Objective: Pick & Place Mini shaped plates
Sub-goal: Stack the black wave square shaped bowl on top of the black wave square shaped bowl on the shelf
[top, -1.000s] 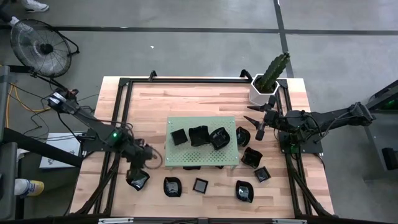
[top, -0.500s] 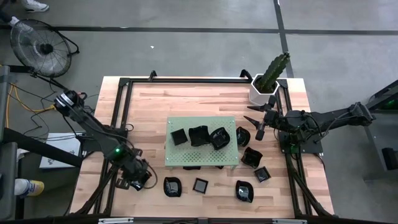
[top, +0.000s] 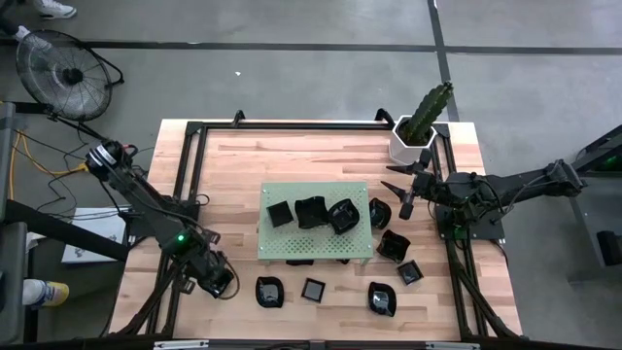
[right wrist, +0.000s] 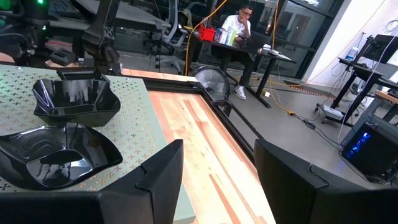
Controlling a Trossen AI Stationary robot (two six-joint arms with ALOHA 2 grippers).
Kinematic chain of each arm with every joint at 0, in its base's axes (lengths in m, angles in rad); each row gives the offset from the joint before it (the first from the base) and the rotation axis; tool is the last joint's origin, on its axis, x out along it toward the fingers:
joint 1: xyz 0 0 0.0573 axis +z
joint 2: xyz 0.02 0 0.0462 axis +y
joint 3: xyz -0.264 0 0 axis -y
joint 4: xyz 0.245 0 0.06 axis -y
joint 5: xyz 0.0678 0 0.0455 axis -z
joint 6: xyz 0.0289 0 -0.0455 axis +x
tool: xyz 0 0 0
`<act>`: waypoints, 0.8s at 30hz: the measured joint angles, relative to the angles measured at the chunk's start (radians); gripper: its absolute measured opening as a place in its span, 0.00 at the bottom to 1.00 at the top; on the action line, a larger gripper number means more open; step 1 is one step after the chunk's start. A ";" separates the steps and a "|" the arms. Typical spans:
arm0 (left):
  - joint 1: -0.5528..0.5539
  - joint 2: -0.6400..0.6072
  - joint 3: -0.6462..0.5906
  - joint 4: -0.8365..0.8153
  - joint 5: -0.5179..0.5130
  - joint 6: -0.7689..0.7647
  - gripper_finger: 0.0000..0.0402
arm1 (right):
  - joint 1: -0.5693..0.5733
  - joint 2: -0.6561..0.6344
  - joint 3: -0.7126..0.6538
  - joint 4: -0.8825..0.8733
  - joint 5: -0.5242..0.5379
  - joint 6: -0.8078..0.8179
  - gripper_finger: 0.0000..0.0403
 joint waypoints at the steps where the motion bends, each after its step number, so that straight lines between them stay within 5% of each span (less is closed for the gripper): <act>1: -0.011 0.000 0.000 -0.016 0.000 -0.003 0.22 | 0.000 0.000 0.000 0.000 0.000 0.000 0.48; 6: -0.052 0.000 0.000 -0.040 -0.064 -0.073 0.22 | 0.000 0.000 0.000 0.000 0.000 0.000 0.48; 14: -0.058 0.000 0.000 -0.062 -0.121 -0.468 0.22 | 0.000 0.000 0.000 0.000 0.000 0.000 0.48; 24: -0.058 0.000 0.000 0.007 -0.168 -0.728 0.27 | 0.000 0.000 0.000 0.000 0.000 0.000 0.48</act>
